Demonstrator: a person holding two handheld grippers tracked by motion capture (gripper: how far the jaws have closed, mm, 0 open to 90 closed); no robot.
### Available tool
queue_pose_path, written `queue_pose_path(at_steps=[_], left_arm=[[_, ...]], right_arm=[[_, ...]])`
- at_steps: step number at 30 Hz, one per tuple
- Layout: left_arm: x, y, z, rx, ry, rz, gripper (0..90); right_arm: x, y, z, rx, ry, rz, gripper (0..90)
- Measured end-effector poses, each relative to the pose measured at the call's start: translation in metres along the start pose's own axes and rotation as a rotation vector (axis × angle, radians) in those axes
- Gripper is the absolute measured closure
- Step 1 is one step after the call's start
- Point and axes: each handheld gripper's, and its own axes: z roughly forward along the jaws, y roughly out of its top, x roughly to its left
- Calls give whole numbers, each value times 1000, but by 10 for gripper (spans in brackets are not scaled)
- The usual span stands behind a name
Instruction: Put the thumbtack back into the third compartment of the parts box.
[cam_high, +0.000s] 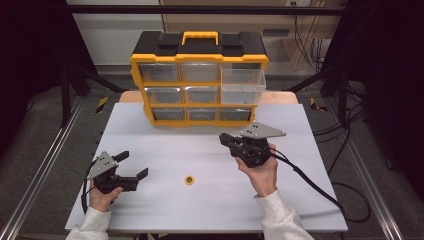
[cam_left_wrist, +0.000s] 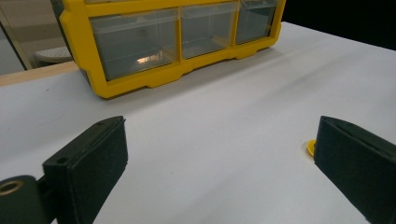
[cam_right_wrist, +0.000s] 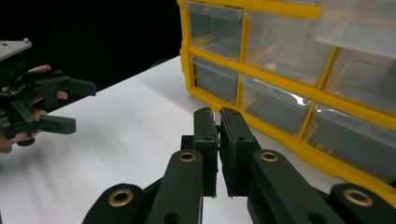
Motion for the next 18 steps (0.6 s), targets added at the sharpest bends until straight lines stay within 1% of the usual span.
queue_pose_path(at_steps=[10,18], left_arm=[[0,0,0,1,0,1,30],[0,0,0,2,0,3,29]], right_arm=[[-11,19,-13,-32,-29,-7,861],[-14,35,-23,-57,-49,-19,861]])
